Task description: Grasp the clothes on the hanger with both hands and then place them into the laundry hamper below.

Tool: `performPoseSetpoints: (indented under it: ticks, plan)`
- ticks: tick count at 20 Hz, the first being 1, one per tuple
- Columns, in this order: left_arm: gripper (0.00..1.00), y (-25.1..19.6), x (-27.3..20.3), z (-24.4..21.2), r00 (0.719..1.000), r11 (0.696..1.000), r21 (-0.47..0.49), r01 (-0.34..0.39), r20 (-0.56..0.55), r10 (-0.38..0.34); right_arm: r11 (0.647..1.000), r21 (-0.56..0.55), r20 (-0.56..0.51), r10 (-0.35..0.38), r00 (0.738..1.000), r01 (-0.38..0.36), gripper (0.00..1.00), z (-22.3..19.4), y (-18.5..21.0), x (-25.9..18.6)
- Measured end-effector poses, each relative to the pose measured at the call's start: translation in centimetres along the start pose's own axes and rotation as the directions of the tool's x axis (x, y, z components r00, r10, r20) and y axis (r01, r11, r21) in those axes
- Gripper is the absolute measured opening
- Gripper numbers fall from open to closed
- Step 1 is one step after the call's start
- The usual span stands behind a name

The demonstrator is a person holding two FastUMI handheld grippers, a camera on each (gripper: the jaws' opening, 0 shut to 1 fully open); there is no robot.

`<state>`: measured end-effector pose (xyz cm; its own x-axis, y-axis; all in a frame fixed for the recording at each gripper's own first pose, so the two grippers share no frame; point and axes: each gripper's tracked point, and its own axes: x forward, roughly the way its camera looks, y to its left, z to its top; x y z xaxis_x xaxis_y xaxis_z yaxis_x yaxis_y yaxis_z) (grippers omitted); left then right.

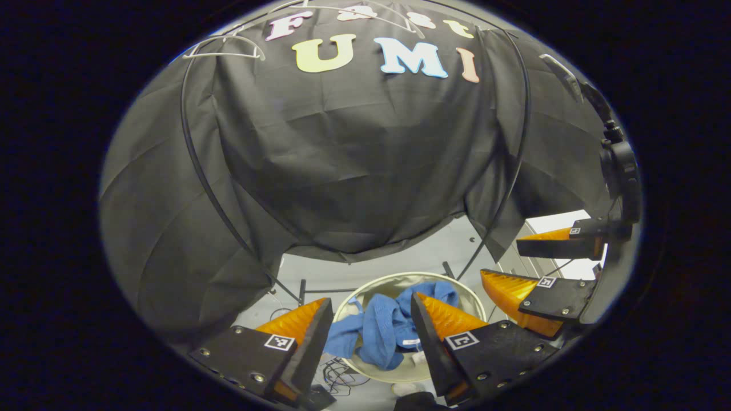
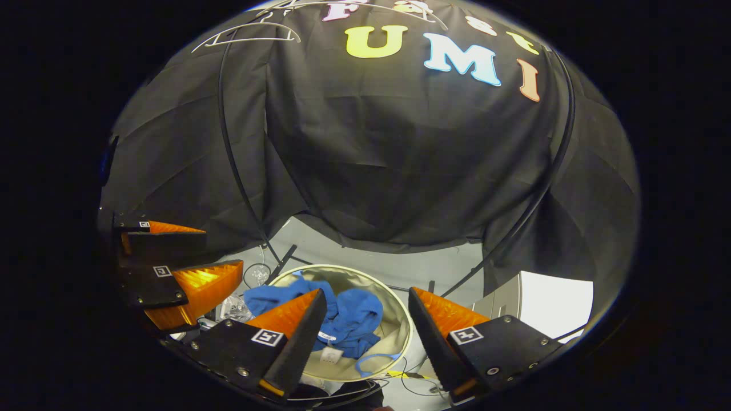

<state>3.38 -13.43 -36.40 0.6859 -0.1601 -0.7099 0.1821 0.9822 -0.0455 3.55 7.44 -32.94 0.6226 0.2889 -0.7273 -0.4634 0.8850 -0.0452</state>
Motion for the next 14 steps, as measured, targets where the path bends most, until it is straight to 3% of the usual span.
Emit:
performPoseSetpoints:
  ticks: [2,4,8,9,14]
  plan:
    - [0.8,0.2,-1.2,0.9,1.0,1.0,0.004,-0.006,0.028,0.005,1.0,0.009,0.016,-0.015,1.0,0.015,0.94,0.4,-0.2,-0.5]
    - [1.0,0.8,-1.9,2.1,0.998,1.0,-0.003,-0.005,0.067,0.005,0.999,0.022,0.038,-0.035,0.999,0.034,0.93,0.8,-0.3,-1.2]
    - [1.0,1.7,-4.8,6.1,0.983,0.999,-0.036,0.009,0.183,-0.002,0.994,0.065,0.101,-0.097,0.99,0.09,0.94,2.6,-1.0,-3.9]
    - [0.94,2.0,-5.6,7.4,0.975,0.999,-0.042,0.009,0.221,0.0,0.991,0.08,0.127,-0.119,0.985,0.109,0.94,3.5,-1.4,-4.9]
    - [1.0,2.5,-10.6,15.3,0.92,0.999,-0.048,0.014,0.392,0.006,0.976,0.163,0.284,-0.189,0.94,0.147,0.94,9.2,-3.5,-9.5]
